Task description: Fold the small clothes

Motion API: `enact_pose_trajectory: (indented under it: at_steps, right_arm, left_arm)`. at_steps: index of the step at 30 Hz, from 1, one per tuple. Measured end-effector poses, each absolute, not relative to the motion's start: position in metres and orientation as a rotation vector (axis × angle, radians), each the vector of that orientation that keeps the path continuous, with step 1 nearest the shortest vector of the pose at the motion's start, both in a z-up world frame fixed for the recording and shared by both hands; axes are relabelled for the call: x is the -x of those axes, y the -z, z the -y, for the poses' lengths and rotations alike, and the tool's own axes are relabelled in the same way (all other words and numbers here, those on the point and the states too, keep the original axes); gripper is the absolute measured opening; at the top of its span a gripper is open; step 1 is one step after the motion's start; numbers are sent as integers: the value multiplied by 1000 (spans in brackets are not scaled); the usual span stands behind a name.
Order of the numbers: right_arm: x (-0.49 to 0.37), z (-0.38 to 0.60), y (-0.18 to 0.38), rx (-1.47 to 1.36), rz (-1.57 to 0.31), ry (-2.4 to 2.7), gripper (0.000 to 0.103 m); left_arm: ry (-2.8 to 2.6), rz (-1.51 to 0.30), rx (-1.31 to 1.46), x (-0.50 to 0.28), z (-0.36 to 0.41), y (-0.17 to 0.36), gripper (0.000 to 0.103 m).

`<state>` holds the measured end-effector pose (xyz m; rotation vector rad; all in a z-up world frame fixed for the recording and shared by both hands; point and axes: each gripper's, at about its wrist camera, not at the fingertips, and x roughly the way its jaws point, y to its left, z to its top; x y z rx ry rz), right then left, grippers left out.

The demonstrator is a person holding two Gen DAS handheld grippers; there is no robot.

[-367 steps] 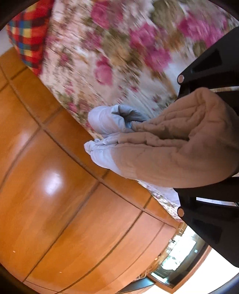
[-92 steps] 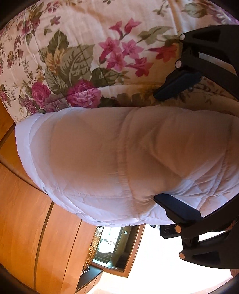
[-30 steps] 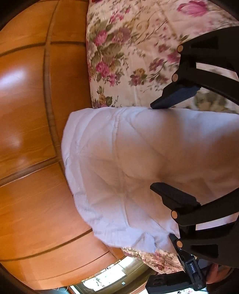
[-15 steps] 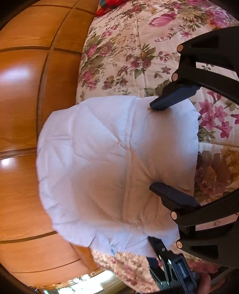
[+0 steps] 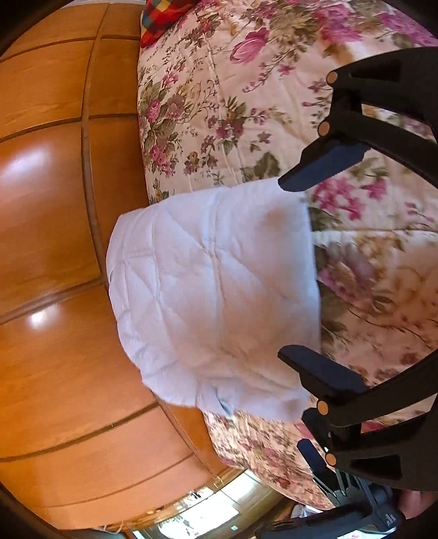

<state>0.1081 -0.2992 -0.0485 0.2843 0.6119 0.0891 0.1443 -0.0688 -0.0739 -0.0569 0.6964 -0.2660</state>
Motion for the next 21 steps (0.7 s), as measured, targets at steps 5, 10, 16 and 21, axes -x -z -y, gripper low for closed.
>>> enact_pose_trajectory:
  at_steps: [5, 10, 16, 21]
  right_arm:
    - [-78, 288, 35, -252, -574, -69, 101]
    - [-62, 288, 28, -242, -571, -26, 101]
    - [-47, 287, 25, -215, -551, 7, 101]
    - [-31, 283, 22, -166, -524, 47, 101]
  left_arm:
    - [252, -665, 92, -116, 62, 62, 99]
    - [165, -641, 46, -97, 59, 52, 99]
    - [81, -638, 11, -79, 54, 45, 99]
    - [52, -613, 9, -63, 48, 37, 99]
